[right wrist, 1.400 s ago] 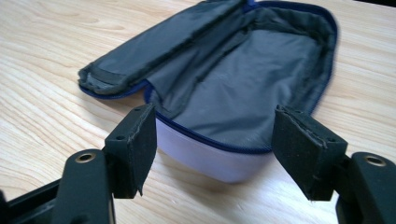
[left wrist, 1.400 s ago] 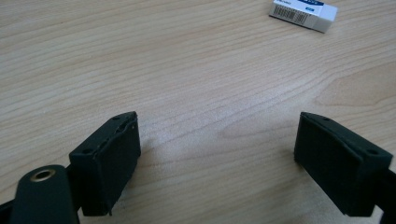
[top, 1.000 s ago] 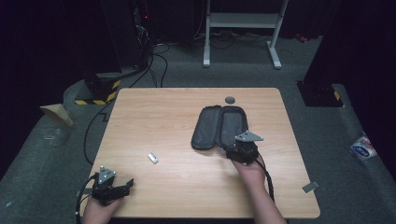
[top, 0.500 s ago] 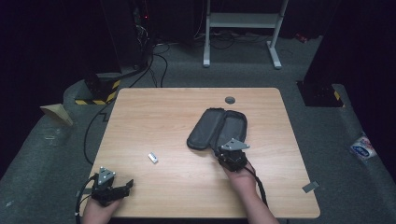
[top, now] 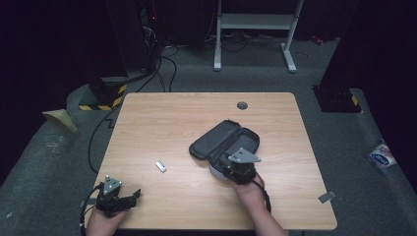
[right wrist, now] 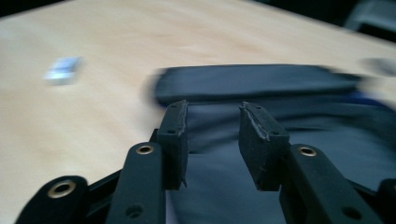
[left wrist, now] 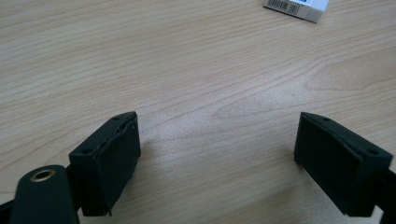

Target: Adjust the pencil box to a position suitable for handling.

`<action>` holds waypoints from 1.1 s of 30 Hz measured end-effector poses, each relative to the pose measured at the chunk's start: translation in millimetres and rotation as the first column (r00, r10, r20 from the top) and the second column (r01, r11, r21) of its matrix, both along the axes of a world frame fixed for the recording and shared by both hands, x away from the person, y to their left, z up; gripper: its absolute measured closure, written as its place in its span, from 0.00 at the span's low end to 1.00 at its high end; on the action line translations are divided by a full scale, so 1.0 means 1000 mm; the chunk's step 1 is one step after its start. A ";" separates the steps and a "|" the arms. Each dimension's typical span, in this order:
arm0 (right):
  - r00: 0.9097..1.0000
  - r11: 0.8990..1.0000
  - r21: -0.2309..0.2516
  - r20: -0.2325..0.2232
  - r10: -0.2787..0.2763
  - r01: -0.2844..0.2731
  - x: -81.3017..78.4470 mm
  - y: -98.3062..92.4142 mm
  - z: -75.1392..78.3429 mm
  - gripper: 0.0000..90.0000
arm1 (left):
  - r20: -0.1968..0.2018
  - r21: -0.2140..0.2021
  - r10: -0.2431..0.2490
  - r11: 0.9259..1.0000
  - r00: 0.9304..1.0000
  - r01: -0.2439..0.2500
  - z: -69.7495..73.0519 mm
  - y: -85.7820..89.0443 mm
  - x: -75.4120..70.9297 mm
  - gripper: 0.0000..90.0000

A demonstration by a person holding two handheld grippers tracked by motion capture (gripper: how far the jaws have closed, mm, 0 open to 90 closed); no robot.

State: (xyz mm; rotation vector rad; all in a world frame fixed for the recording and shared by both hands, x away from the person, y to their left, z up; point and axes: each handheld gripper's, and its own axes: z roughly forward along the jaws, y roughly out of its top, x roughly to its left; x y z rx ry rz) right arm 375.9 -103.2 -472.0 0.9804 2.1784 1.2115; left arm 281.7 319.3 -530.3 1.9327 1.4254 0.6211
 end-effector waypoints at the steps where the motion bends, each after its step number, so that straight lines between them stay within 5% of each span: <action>1: 0.999 0.999 -0.016 0.021 -0.040 0.040 0.005 -0.010 0.002 0.69 | 0.003 0.003 0.000 1.000 1.000 0.000 0.000 0.000 0.000 0.17; 9: 0.964 0.964 -0.051 -0.021 -0.264 0.262 0.059 -0.079 -0.004 0.68 | 0.002 0.000 0.000 1.000 1.000 0.000 0.000 0.000 -0.003 0.18; 12: 0.951 0.952 -0.041 -0.045 -0.304 0.303 0.074 -0.090 -0.005 0.67 | 0.015 0.005 -0.006 1.000 1.000 0.006 0.000 0.000 -0.005 0.19; 18: 0.941 0.948 -0.045 -0.115 -0.317 0.314 0.093 -0.094 -0.013 0.73 | 0.019 -0.001 -0.033 0.999 0.999 0.033 0.002 -0.004 -0.008 0.34; 24: 0.941 0.952 -0.048 -0.143 -0.305 0.301 0.089 -0.090 -0.020 0.89 | 0.037 0.019 -0.095 0.995 0.995 0.094 0.009 -0.023 -0.010 0.44; 33: 0.954 0.962 -0.043 -0.121 -0.273 0.269 0.051 -0.079 -0.025 0.87 | 0.059 -0.049 -0.198 0.978 0.979 0.201 0.018 -0.064 -0.003 0.57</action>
